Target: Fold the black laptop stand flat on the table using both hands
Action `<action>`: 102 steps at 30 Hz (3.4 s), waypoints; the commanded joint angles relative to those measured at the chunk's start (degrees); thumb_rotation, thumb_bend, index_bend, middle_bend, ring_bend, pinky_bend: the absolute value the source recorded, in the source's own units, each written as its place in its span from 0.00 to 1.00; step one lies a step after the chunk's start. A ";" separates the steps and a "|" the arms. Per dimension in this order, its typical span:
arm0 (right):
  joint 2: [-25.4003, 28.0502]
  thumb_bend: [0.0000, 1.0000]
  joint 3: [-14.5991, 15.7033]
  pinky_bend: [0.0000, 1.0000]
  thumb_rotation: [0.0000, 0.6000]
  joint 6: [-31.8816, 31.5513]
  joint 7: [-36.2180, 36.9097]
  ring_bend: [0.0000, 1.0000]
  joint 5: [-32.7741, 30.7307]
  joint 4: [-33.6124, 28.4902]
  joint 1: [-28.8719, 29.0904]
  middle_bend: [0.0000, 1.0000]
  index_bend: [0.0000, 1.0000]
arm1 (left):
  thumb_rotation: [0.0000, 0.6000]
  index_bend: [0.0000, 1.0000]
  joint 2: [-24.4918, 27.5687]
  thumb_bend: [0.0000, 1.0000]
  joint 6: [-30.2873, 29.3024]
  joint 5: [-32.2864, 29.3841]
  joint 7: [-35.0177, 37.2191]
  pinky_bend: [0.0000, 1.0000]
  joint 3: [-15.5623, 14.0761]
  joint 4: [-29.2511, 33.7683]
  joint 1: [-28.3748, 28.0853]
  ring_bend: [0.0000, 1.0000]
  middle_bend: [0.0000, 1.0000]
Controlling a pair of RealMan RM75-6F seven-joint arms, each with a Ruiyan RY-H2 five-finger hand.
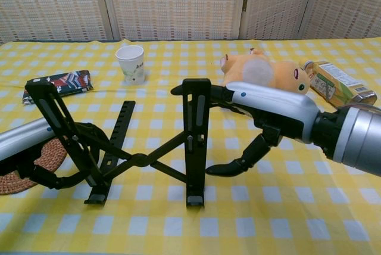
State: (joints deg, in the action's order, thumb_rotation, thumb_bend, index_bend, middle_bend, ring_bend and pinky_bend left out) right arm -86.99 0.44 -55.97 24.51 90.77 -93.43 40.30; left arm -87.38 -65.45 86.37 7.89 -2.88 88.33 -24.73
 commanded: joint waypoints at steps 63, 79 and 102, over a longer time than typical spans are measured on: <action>3.52 0.26 2.24 0.00 1.00 12.62 -11.12 0.06 -11.37 -5.10 -0.71 0.02 0.00 | 1.00 0.53 0.34 0.45 1.35 -1.79 -3.02 0.27 1.43 0.45 1.03 0.24 0.33; 6.91 0.26 3.41 0.00 1.00 15.79 -1.71 0.06 -7.39 -8.25 -0.36 0.03 0.00 | 1.00 0.53 0.30 0.45 1.64 -2.01 -2.48 0.26 1.38 -0.04 1.16 0.24 0.33; 4.32 0.26 0.25 0.00 1.00 6.45 -4.26 0.07 -5.11 -6.94 -2.92 0.01 0.00 | 1.00 0.35 2.45 0.44 -2.04 2.78 -0.19 0.21 0.22 1.59 1.88 0.14 0.28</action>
State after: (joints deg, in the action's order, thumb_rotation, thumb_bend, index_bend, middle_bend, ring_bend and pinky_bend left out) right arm -81.39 1.87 -48.58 21.83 86.80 -100.75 37.91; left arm -85.13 -67.27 88.96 7.54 -2.54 89.72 -22.96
